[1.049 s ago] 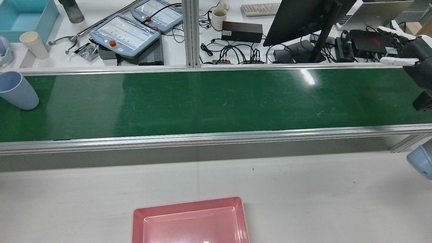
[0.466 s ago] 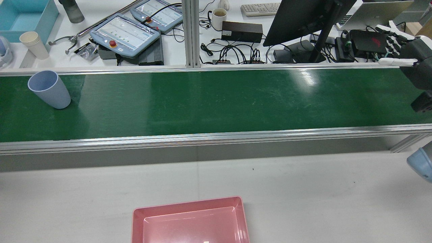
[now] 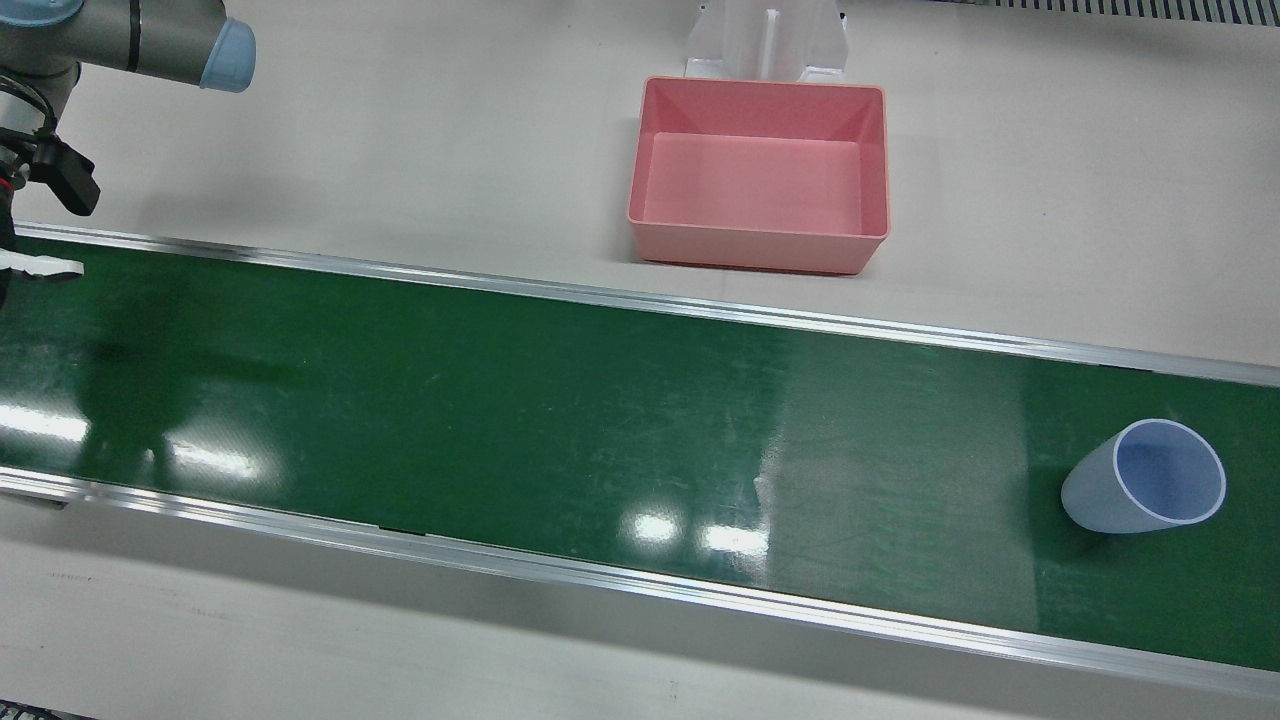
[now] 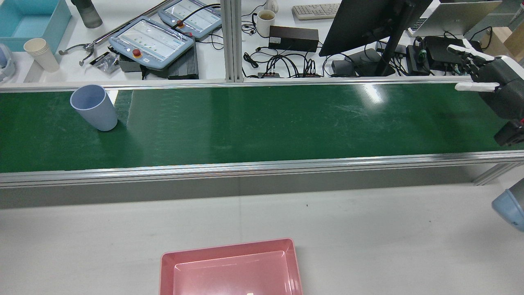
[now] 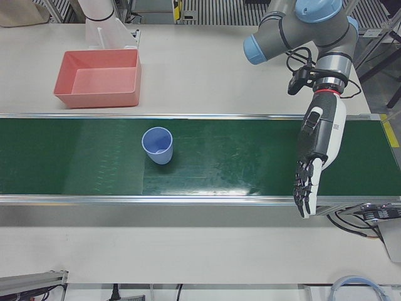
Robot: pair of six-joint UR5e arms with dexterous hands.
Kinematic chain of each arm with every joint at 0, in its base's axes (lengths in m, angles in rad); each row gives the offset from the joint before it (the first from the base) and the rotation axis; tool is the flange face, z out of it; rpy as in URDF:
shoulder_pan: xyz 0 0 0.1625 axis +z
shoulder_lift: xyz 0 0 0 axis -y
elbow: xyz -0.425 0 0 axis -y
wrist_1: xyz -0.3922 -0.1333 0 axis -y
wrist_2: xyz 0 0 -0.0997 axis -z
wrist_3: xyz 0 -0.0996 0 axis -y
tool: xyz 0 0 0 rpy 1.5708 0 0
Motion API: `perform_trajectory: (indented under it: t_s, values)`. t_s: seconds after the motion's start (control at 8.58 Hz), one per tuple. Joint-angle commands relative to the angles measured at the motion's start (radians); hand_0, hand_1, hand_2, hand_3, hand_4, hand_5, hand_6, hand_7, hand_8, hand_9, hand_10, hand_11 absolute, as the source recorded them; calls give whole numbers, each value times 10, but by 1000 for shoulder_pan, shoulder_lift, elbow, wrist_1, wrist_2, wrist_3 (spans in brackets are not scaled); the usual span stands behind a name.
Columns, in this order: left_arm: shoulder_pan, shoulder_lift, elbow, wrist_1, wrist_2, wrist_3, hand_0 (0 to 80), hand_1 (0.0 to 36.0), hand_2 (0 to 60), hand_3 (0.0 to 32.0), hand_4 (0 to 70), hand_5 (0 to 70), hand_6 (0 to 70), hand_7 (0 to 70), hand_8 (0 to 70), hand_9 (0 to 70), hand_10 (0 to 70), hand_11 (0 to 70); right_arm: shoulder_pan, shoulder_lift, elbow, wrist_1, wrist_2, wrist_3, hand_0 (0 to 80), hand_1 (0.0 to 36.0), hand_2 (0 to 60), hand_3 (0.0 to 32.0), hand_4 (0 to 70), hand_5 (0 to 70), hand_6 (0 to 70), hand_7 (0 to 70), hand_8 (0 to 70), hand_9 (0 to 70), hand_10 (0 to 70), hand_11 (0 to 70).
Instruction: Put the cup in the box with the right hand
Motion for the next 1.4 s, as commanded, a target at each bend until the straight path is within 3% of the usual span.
perform_trajectory:
  t_s: [0.0, 0.23, 0.82, 1.28]
  values:
    - [0, 0, 1, -1, 0, 0, 0, 0, 0, 0, 0, 0, 0, 0, 0, 0, 0, 0, -3, -58, -3, 1, 2, 19, 507, 202, 54, 0, 0, 67, 37, 92, 44, 19, 0, 0]
    - [0, 0, 1, -1, 0, 0, 0, 0, 0, 0, 0, 0, 0, 0, 0, 0, 0, 0, -6, -54, -6, 1, 2, 20, 504, 199, 58, 0, 0, 67, 45, 138, 48, 37, 0, 0]
    - [0, 0, -2, 1, 0, 0, 0, 0, 0, 0, 0, 0, 0, 0, 0, 0, 0, 0, -9, -40, -26, 3, 3, 8, 496, 191, 61, 0, 0, 62, 42, 124, 42, 41, 0, 0]
    - [0, 0, -4, 1, 0, 0, 0, 0, 0, 0, 0, 0, 0, 0, 0, 0, 0, 0, -6, 27, -59, -2, 3, -1, 492, 188, 64, 0, 0, 61, 44, 139, 41, 44, 0, 0]
